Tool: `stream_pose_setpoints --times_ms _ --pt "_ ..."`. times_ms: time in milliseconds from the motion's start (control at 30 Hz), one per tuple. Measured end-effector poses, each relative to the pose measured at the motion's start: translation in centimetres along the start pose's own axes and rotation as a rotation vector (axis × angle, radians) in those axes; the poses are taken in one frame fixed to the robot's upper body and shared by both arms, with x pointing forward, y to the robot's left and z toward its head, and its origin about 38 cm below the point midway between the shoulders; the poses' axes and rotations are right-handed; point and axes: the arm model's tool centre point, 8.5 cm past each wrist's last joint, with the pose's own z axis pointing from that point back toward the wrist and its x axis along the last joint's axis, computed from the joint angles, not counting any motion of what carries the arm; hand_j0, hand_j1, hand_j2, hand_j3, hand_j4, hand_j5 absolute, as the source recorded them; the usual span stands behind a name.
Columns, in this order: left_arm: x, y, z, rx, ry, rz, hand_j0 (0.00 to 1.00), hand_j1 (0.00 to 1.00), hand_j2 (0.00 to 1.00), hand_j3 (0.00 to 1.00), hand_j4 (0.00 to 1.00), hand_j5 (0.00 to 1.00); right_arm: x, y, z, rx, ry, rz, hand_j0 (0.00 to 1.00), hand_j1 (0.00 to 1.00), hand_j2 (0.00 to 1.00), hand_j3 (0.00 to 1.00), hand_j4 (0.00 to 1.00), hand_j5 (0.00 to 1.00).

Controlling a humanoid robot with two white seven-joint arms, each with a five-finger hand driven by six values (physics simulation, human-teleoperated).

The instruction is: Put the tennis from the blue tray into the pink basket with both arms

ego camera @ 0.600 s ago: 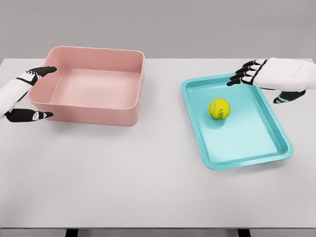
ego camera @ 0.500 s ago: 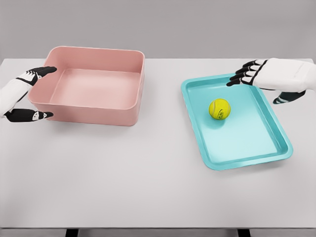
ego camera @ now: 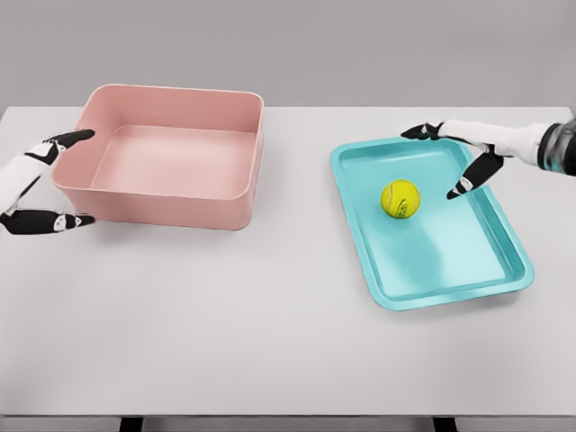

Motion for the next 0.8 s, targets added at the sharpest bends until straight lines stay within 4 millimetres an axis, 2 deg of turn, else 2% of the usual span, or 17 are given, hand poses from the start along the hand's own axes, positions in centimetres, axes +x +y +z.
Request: stream_pose_setpoints --times_ms 133,267,533,667,800 --pt "0.8 1.4 0.5 -0.021 -0.013 0.078 1.0 1.0 1.0 1.0 1.0 1.0 -1.0 1.2 -1.1 0.033 0.022 -0.005 1.0 1.0 1.0 1.0 1.0 1.0" --pt "1.5 1.2 0.9 -0.084 -0.013 0.156 1.0 1.0 1.0 1.0 1.0 1.0 -1.1 1.8 -2.1 0.056 0.019 0.002 1.0 1.0 1.0 1.0 1.0 1.0" --pt "1.6 -3.4 2.0 -0.2 0.015 0.286 1.0 1.0 1.0 1.0 1.0 1.0 0.1 3.1 -3.9 0.1 -0.012 0.017 1.0 1.0 1.0 1.0 1.0 1.0" --pt "1.3 -4.4 2.6 -0.213 0.037 0.324 1.0 1.0 1.0 1.0 1.0 1.0 0.2 3.4 -4.2 0.109 -0.015 0.019 1.0 1.0 1.0 1.0 1.0 1.0" --pt "1.2 -4.7 2.8 -0.215 0.042 0.334 1.0 1.0 1.0 1.0 1.0 1.0 0.2 3.7 -4.3 0.118 -0.015 0.02 1.0 1.0 1.0 1.0 1.0 1.0"
